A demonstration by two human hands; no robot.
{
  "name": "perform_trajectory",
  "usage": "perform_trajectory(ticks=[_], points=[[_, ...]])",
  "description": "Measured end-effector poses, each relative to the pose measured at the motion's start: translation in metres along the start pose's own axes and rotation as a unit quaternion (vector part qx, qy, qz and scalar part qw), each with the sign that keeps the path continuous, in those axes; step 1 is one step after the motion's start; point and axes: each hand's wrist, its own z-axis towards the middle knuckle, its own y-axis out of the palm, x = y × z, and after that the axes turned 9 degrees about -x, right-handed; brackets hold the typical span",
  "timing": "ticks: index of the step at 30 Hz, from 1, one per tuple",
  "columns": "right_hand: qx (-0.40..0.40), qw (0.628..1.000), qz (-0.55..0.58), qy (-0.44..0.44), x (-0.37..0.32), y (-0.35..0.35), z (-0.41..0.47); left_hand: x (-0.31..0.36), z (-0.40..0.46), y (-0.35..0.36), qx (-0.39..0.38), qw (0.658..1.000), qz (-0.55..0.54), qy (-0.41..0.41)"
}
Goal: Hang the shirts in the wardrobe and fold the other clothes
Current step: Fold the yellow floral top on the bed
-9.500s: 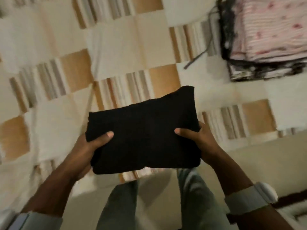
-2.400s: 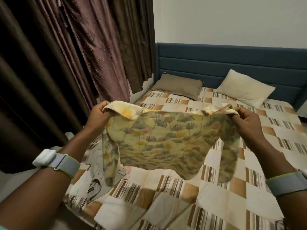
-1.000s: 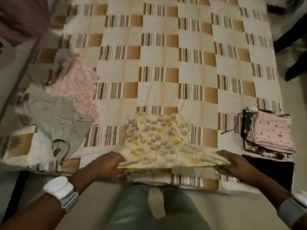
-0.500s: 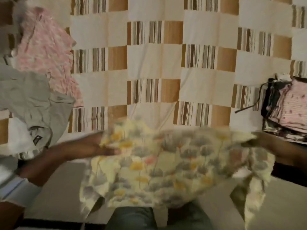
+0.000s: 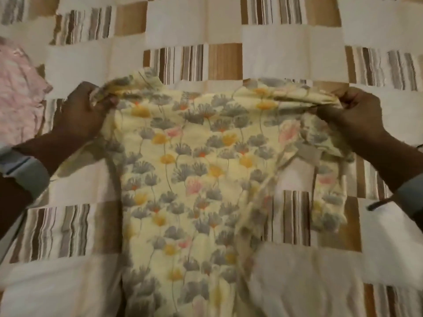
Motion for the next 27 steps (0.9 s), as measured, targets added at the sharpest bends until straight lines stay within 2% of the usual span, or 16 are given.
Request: perform_trajectory(ticks=[4, 7, 10, 11, 12, 15, 16, 18, 19, 21, 23, 27], points=[[0.100, 0.983, -0.143, -0.055, -0.002, 0.018, 0.021, -0.009, 0.023, 0.009, 0.052, 0.996, 0.074, -0.021], [0.162, 0.960, -0.218, -0.074, -0.003, 0.027, 0.035, -0.005, 0.042, 0.021, 0.084, 0.993, 0.078, -0.040], [0.114, 0.945, -0.301, -0.058, 0.009, 0.041, 0.053, 0.017, 0.050, 0.050, 0.208, 0.955, 0.172, -0.119], [0.084, 0.936, -0.339, -0.037, 0.015, 0.047, 0.053, 0.024, 0.046, 0.059, 0.233, 0.944, 0.190, -0.133], [0.069, 0.929, -0.363, -0.031, 0.020, 0.057, 0.047, 0.027, 0.036, 0.069, 0.226, 0.948, 0.187, -0.124], [0.078, 0.915, -0.381, -0.113, 0.025, 0.094, 0.000, 0.031, -0.024, 0.106, 0.096, 0.984, 0.148, 0.000], [0.043, 0.917, -0.369, -0.144, 0.022, 0.111, -0.023, 0.033, -0.052, 0.123, 0.052, 0.987, 0.145, 0.040], [-0.115, 0.923, -0.309, -0.199, 0.016, 0.144, -0.079, 0.036, -0.119, 0.158, -0.039, 0.983, 0.145, 0.107], [-0.205, 0.910, -0.280, -0.226, 0.013, 0.160, -0.102, 0.039, -0.150, 0.168, -0.066, 0.979, 0.141, 0.134], [-0.327, 0.869, -0.260, -0.265, 0.019, 0.185, -0.150, 0.032, -0.211, 0.183, -0.104, 0.976, 0.121, 0.149], [-0.387, 0.830, -0.295, -0.274, 0.031, 0.198, -0.191, 0.023, -0.265, 0.190, -0.145, 0.975, 0.106, 0.127], [-0.453, 0.785, -0.349, -0.237, 0.049, 0.177, -0.235, 0.011, -0.331, 0.189, -0.211, 0.968, 0.103, 0.085]])
